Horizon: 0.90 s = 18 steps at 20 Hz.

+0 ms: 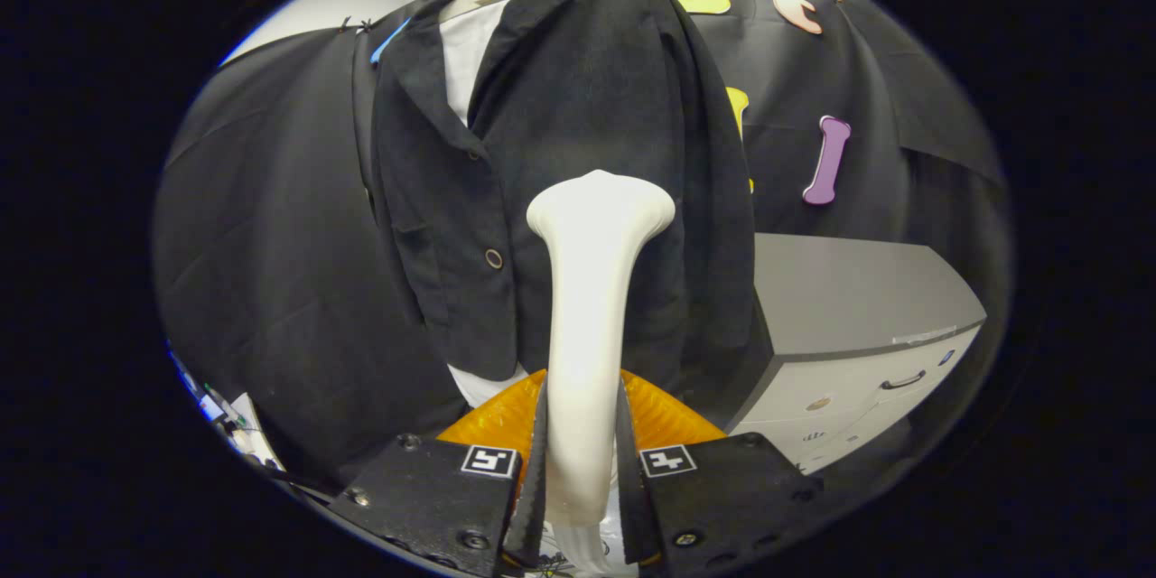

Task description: Iron the clothes twice with a garment steamer, once on the left side and once on the right side.

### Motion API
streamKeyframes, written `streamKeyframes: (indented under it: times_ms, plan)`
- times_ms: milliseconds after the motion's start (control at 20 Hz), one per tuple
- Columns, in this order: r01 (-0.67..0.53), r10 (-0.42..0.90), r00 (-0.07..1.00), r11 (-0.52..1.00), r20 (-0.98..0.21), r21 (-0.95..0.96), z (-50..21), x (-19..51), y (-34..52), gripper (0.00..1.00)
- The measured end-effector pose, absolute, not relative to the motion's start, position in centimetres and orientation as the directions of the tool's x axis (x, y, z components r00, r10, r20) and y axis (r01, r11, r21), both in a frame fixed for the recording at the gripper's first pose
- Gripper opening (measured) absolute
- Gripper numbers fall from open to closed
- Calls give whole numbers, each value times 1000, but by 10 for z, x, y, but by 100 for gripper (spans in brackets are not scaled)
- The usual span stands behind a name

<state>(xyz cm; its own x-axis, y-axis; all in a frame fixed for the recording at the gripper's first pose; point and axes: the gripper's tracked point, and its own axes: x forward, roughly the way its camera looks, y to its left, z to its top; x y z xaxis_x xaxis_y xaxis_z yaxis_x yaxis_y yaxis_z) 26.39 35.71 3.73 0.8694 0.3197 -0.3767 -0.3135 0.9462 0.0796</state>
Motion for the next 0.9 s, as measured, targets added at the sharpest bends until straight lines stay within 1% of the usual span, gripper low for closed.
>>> streamKeyframes:
  times_ms: [700,900]
  plan:
    - [-316,306,820,947,-484,63,-39,256,349,36]
    - [-302,303,803,949,-513,88,-53,254,347,36]
